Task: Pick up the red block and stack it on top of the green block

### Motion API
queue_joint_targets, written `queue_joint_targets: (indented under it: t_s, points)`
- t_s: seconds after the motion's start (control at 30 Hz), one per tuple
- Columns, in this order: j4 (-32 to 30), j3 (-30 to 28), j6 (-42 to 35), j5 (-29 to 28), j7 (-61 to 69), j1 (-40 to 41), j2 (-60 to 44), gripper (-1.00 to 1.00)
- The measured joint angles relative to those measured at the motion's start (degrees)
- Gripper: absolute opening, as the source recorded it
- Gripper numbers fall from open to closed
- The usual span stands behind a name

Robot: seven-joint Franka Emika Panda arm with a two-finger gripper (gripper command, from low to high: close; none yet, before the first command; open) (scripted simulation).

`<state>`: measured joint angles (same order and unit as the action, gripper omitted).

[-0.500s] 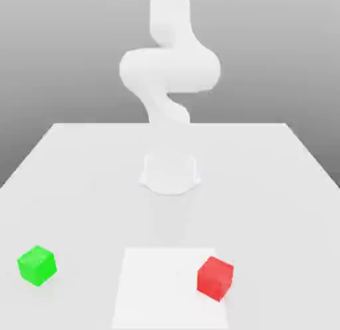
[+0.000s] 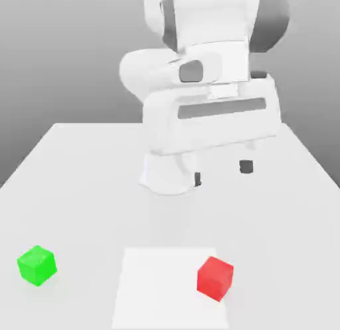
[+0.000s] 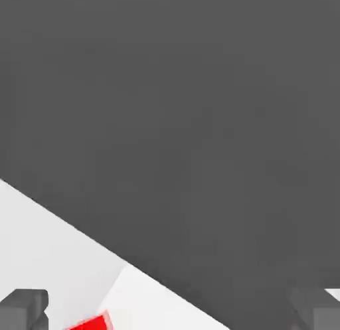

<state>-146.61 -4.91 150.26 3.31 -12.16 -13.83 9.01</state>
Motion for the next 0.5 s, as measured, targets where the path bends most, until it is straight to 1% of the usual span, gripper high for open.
queue_joint_targets:
  t_s: [0.1,0.2,0.4,0.43,0.5]
  points:
    - [-2.52,0.34,3.14,-0.27,5.11,-1.45,-6.19,0.00]
    - [-5.01,0.70,6.35,-1.73,9.31,-2.28,-12.31,0.00]
    - [-4.21,2.16,16.23,-0.32,12.02,-1.27,-24.68,0.00]
    - [-4.03,2.44,17.32,-0.07,12.21,-1.05,-25.96,-1.00]
    - [-4.03,2.44,17.30,-0.08,12.20,-1.05,-25.96,-1.00]
